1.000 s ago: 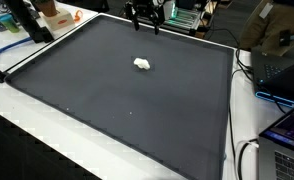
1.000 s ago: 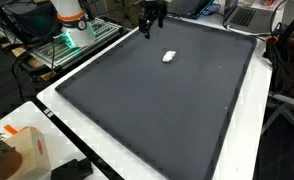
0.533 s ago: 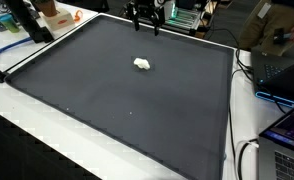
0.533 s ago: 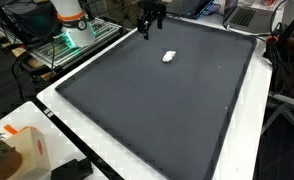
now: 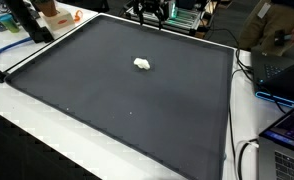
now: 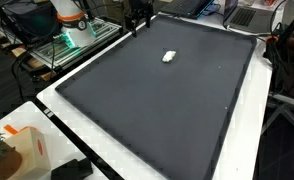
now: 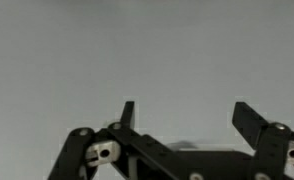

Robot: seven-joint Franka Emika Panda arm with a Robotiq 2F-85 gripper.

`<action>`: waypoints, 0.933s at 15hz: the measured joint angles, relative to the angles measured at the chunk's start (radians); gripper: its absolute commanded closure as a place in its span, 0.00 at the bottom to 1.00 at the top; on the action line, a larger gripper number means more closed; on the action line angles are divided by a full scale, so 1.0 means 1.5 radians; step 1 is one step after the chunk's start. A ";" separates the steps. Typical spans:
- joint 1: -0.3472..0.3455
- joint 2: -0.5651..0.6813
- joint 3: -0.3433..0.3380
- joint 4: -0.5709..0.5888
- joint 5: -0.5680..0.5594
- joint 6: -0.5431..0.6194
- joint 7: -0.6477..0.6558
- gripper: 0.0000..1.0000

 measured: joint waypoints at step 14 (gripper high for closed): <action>0.001 -0.097 0.003 -0.032 0.004 0.125 0.002 0.00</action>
